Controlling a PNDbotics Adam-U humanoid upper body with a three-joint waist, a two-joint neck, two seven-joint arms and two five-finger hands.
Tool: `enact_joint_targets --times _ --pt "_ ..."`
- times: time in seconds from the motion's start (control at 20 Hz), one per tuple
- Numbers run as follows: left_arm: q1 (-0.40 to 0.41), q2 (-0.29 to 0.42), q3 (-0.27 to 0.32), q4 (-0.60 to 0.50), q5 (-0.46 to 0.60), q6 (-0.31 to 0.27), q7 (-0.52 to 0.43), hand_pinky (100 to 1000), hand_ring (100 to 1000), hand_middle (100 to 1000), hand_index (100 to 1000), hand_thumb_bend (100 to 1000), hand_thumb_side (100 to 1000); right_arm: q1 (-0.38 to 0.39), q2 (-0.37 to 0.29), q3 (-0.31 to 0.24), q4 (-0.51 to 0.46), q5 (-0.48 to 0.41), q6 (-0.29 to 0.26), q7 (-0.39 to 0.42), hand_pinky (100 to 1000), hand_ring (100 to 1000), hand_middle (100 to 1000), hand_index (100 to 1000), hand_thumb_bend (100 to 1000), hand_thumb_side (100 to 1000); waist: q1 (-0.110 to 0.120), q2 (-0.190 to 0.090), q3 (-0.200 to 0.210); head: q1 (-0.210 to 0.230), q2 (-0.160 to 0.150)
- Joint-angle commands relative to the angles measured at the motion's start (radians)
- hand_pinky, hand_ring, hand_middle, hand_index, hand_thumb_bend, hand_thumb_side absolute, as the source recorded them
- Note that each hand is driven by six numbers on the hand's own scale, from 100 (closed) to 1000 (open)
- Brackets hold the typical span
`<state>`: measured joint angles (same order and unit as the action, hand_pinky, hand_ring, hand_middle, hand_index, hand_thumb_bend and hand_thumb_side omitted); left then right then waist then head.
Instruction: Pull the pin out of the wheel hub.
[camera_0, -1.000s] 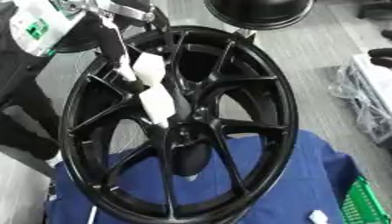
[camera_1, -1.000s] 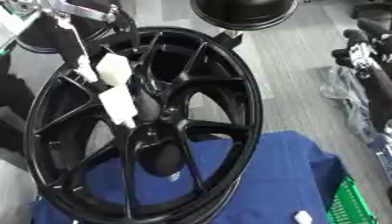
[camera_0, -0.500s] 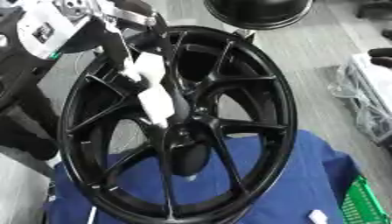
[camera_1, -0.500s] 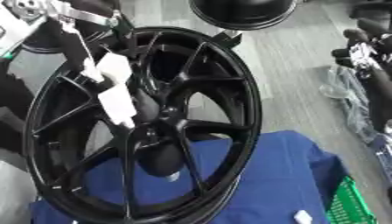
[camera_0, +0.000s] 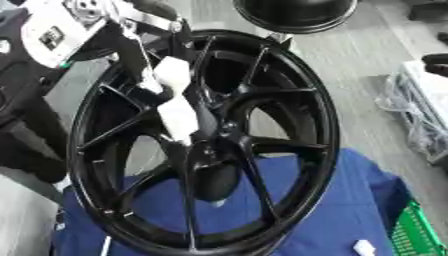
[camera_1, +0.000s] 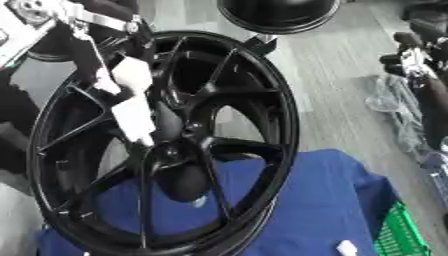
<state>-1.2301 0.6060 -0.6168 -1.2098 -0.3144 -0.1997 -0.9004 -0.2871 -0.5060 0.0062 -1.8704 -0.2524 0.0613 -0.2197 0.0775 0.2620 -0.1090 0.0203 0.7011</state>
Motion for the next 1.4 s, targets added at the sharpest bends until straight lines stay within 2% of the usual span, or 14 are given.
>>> enact_joint_targets --times 0.05,0.1,0.15,0.35,0.55,0.8,1.1,1.4 --pt "-0.009 0.023 0.0 -0.012 -0.013 -0.003 -0.007 687 642 507 425 164 100 -0.011 -0.025 -0.006 -0.01 -0.006 -0.003 0.002 765 704 795 900 100 563 -0.005 -0.026 0.0 0.004 -0.001" --pt "-0.01 0.026 0.004 -0.016 -0.017 -0.001 -0.007 676 625 488 394 100 100 -0.01 -0.024 -0.007 -0.01 -0.006 -0.003 0.001 765 704 795 900 100 573 -0.005 -0.026 0.0 0.003 -0.002" --pt "-0.011 0.029 0.011 -0.021 -0.021 0.001 -0.007 662 606 461 350 150 100 -0.01 -0.024 -0.007 -0.01 -0.006 -0.003 0.001 765 704 795 900 100 564 -0.005 -0.026 0.001 0.003 -0.003" --pt "-0.016 0.049 0.048 -0.056 -0.044 0.013 -0.007 640 579 401 263 216 100 -0.01 -0.023 -0.009 -0.01 -0.008 -0.004 -0.004 765 704 795 900 100 566 -0.005 -0.027 0.002 0.004 -0.002" --pt "-0.022 0.071 0.087 -0.099 -0.066 0.017 -0.007 624 559 370 230 290 100 -0.008 -0.024 -0.008 -0.009 -0.007 -0.004 -0.004 765 704 794 900 100 568 -0.005 -0.028 0.005 0.001 0.001" --pt "-0.034 0.107 0.137 -0.157 -0.054 0.035 -0.007 615 542 347 219 317 100 -0.006 -0.024 -0.008 -0.009 -0.007 -0.004 -0.005 765 702 794 900 100 571 -0.005 -0.029 0.008 -0.001 0.001" --pt "-0.012 0.218 0.273 -0.283 0.006 0.111 0.042 570 530 348 224 289 100 0.001 -0.022 -0.022 -0.006 -0.006 -0.007 -0.016 764 701 793 900 100 568 -0.008 -0.03 0.025 -0.023 0.005" --pt "0.129 0.378 0.434 -0.347 0.062 0.208 0.141 578 513 343 228 208 100 0.02 -0.035 -0.054 -0.009 -0.002 -0.018 -0.045 764 701 792 900 100 566 -0.007 -0.023 0.066 -0.06 0.006"
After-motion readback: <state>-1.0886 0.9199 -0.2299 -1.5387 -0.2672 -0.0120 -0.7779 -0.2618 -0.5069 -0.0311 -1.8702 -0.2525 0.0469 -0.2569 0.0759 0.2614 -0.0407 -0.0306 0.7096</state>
